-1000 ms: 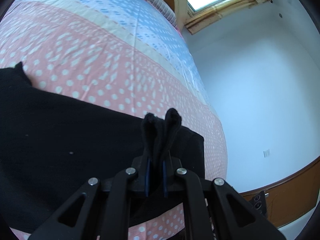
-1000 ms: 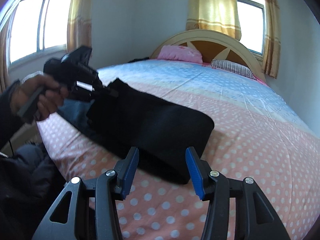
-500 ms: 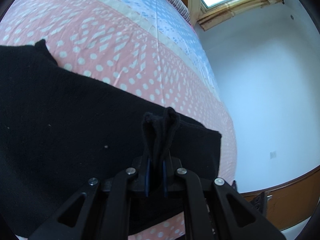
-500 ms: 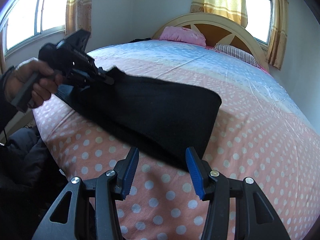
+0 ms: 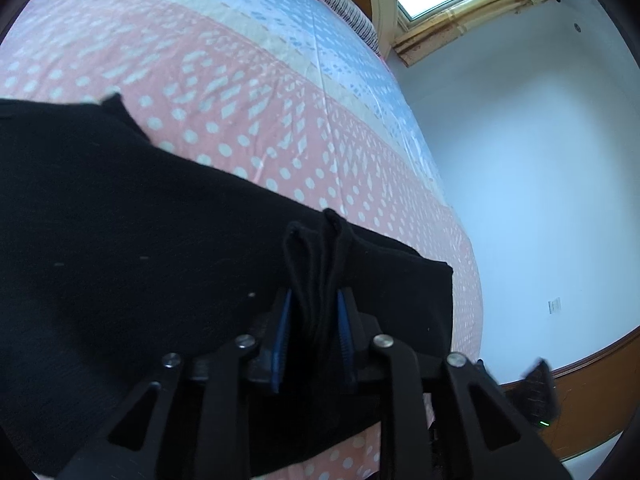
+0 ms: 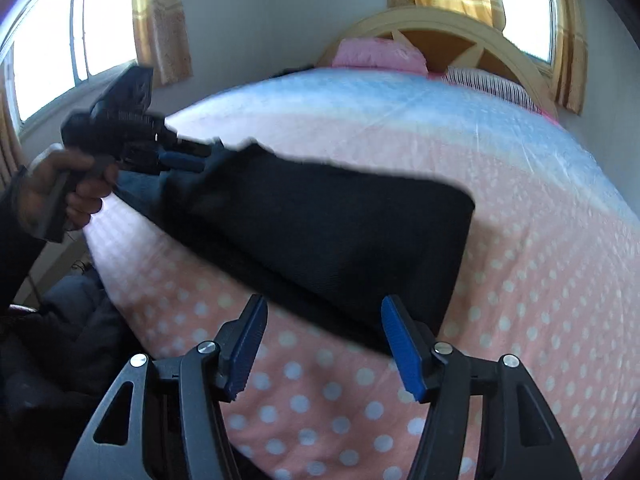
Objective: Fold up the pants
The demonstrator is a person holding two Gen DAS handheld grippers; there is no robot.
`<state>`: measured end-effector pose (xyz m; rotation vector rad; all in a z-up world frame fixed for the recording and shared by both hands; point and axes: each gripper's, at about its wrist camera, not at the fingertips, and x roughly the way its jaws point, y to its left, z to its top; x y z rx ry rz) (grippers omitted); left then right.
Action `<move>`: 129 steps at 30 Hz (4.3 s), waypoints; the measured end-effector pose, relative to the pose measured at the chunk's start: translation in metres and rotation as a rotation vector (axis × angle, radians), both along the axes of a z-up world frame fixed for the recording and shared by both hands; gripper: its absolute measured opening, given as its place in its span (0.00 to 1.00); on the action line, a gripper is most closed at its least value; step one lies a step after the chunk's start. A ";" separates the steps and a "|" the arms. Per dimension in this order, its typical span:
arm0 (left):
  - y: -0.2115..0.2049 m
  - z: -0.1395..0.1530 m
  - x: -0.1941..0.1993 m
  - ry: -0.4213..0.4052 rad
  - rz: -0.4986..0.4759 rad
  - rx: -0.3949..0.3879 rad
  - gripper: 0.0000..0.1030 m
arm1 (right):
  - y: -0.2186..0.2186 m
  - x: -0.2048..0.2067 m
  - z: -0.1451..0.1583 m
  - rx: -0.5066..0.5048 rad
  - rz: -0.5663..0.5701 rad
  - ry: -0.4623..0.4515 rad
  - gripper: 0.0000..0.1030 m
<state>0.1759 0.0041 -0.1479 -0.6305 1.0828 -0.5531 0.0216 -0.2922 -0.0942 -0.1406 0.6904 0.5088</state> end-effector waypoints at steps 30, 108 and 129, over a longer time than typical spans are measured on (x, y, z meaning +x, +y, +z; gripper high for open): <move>0.262 0.005 -0.069 -0.162 0.432 0.580 0.68 | 0.160 0.042 -0.038 -0.103 0.171 0.125 0.19; -0.180 0.064 -0.021 -0.292 -0.373 0.400 0.22 | -0.107 0.046 -0.001 0.316 -0.562 0.064 0.49; -0.077 0.085 -0.060 -0.556 -0.061 0.522 0.84 | -0.035 0.057 0.029 0.316 -0.432 0.162 0.71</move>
